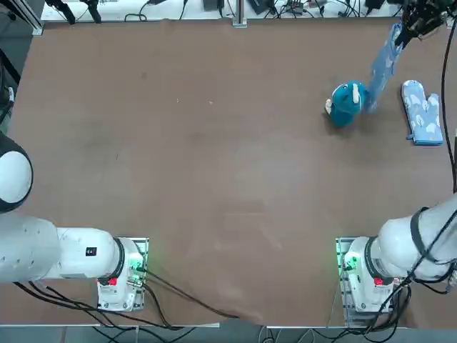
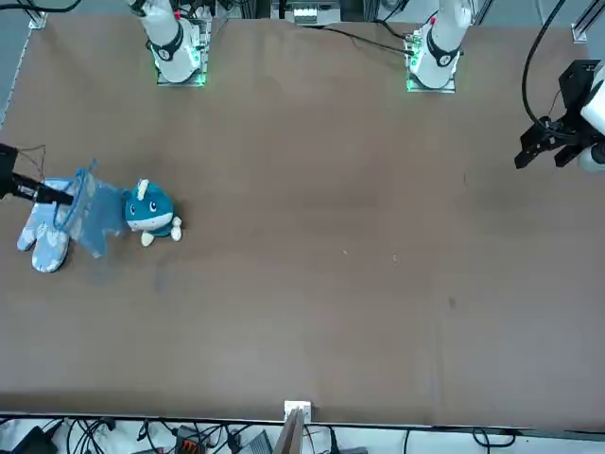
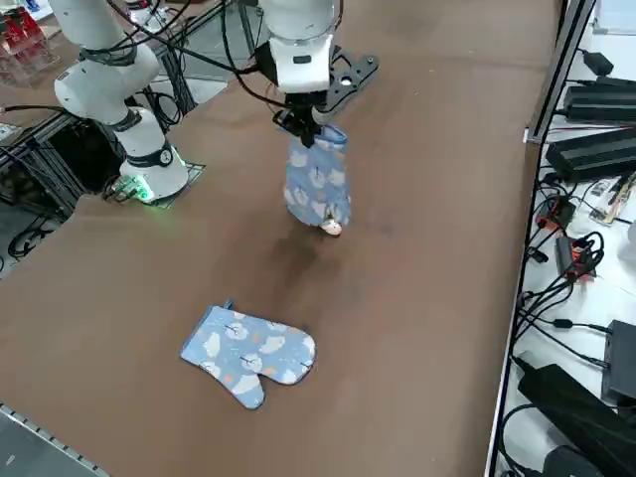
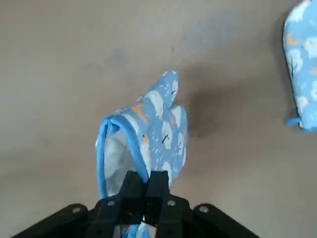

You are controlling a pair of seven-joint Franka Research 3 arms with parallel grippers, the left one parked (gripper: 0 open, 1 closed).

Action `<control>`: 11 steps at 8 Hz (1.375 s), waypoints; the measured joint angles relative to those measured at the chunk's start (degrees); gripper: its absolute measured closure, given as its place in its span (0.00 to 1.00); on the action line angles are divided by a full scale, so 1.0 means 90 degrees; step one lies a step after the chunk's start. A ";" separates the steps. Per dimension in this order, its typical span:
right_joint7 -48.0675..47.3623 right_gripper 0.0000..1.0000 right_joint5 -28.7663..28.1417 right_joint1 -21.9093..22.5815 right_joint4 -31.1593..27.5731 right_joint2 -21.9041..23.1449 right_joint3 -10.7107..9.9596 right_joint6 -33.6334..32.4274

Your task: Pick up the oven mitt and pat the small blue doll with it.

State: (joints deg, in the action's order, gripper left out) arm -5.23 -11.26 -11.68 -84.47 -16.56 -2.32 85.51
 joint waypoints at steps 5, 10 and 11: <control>-0.0094 0.97 0.0001 0.0047 -0.0355 -0.0104 0.0021 -0.0125; -0.0597 0.97 -0.0375 0.0121 -0.0341 -0.0113 0.0082 0.0733; -0.0693 0.97 -0.0750 0.0086 -0.0297 -0.0111 0.0059 0.0777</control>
State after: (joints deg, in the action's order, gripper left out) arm -11.47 -18.01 -10.91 -87.15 -17.56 -1.79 92.50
